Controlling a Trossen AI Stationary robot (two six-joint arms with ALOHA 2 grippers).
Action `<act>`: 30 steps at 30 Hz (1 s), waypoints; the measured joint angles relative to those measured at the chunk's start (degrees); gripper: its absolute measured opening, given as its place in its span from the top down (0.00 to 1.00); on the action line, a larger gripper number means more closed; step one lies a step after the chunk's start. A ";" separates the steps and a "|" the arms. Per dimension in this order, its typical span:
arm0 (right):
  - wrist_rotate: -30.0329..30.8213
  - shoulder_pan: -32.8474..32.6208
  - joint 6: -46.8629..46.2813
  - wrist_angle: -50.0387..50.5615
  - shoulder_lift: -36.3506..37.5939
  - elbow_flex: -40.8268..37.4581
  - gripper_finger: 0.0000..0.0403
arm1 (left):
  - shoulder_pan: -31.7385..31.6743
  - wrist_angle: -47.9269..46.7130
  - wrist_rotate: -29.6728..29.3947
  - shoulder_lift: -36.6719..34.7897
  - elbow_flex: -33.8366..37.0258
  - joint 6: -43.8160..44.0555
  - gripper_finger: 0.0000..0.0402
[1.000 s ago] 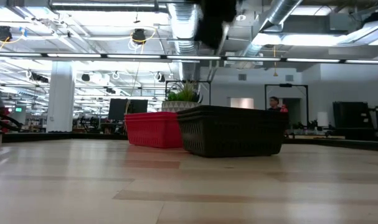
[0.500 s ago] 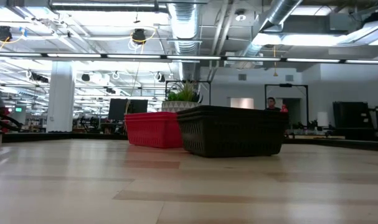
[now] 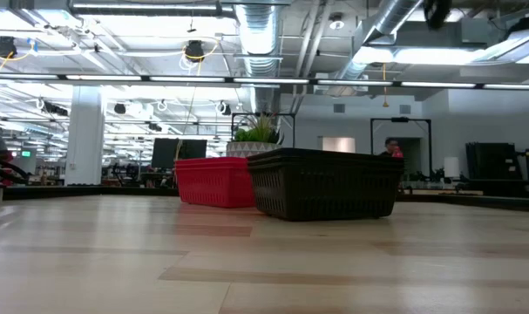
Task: Stack baskets by color
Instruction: Return to Home Position
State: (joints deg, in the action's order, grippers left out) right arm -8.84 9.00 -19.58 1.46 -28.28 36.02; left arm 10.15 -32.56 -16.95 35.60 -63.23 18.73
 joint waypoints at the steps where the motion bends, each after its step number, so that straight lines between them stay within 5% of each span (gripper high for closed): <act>1: 0.07 0.21 -0.88 -1.73 1.44 -2.64 0.73 | 0.01 1.40 0.09 -2.26 2.64 1.02 0.29; 17: 3.04 -0.93 -7.99 -19.16 16.05 -30.21 0.73 | -0.02 18.93 0.39 -35.70 41.05 7.98 0.29; 22: 5.22 -1.95 -8.58 -23.93 18.40 -34.93 0.73 | 0.00 18.43 2.21 -34.11 42.33 7.29 0.29; 30: 6.79 -1.36 -5.83 -18.17 21.36 -35.53 0.73 | -0.02 14.97 2.71 -35.57 42.43 3.04 0.29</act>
State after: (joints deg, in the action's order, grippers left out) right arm -2.06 7.64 -25.41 -16.70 -6.92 0.49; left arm 10.13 -17.59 -14.24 0.03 -20.79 21.77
